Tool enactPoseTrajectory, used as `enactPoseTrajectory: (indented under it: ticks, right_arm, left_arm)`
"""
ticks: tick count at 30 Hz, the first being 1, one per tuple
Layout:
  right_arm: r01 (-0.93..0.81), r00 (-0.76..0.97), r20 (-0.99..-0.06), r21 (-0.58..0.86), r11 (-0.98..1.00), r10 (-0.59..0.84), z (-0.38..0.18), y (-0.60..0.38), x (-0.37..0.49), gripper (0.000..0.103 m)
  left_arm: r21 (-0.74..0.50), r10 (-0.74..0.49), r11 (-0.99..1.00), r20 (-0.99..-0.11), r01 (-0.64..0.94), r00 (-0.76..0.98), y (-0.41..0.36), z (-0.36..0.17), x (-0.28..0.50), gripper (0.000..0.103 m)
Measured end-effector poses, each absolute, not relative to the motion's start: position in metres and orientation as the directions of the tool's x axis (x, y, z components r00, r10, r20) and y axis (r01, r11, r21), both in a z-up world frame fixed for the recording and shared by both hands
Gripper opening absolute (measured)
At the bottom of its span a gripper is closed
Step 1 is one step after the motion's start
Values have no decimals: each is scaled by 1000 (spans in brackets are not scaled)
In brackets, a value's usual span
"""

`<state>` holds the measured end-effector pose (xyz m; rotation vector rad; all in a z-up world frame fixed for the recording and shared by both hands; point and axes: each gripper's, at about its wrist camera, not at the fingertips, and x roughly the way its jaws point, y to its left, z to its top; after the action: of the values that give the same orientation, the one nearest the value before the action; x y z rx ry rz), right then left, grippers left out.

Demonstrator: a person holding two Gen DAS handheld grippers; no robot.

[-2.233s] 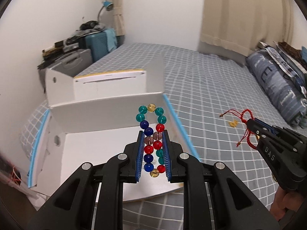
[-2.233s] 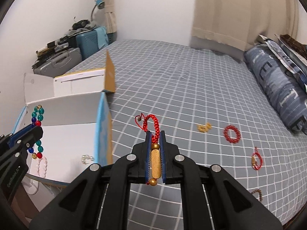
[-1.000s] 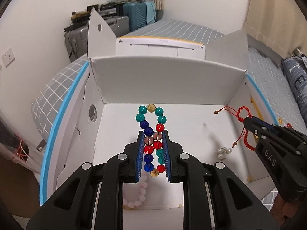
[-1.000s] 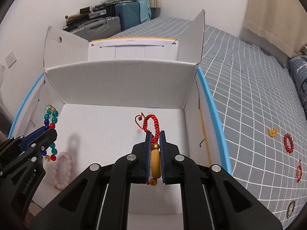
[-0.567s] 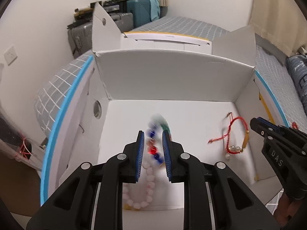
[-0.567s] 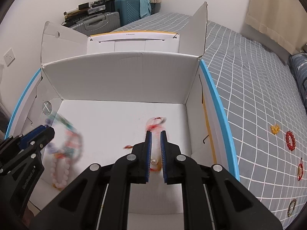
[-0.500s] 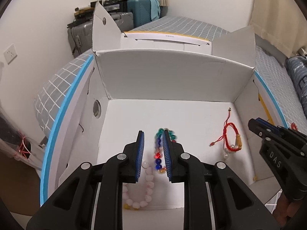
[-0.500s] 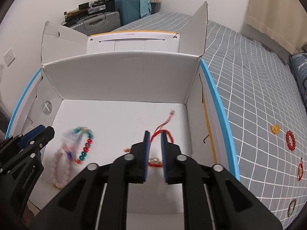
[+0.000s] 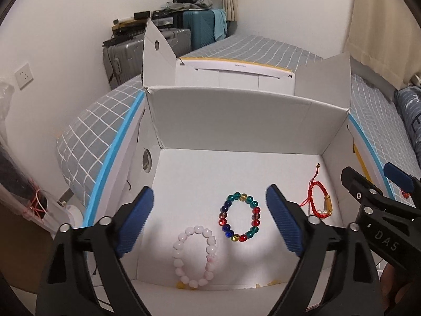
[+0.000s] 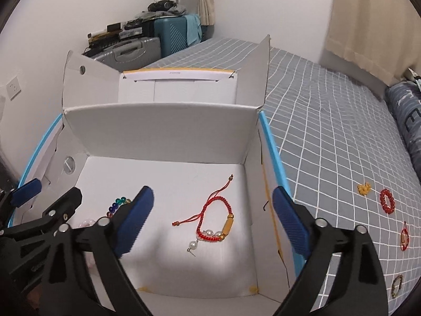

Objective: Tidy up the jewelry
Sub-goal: 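Open both tools to release the bracelets inside the box, then withdraw both tools from the box toward the bed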

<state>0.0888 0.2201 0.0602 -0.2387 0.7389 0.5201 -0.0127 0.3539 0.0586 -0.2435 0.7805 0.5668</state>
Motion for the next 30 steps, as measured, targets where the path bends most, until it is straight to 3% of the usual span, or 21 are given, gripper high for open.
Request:
enactPoseTrajectory:
  ticks: [10,30]
  right_arm:
    - [-519,629,-690,-30,854,358,65,209,87,96]
    - [-410,659,-690,4,912,299,91,100,96,95]
  left_arm:
    - [-13,394,825,-704,-566,591,349,68,-14,97]
    - [-45,328,875,-678,-483,658,279,97,14,97]
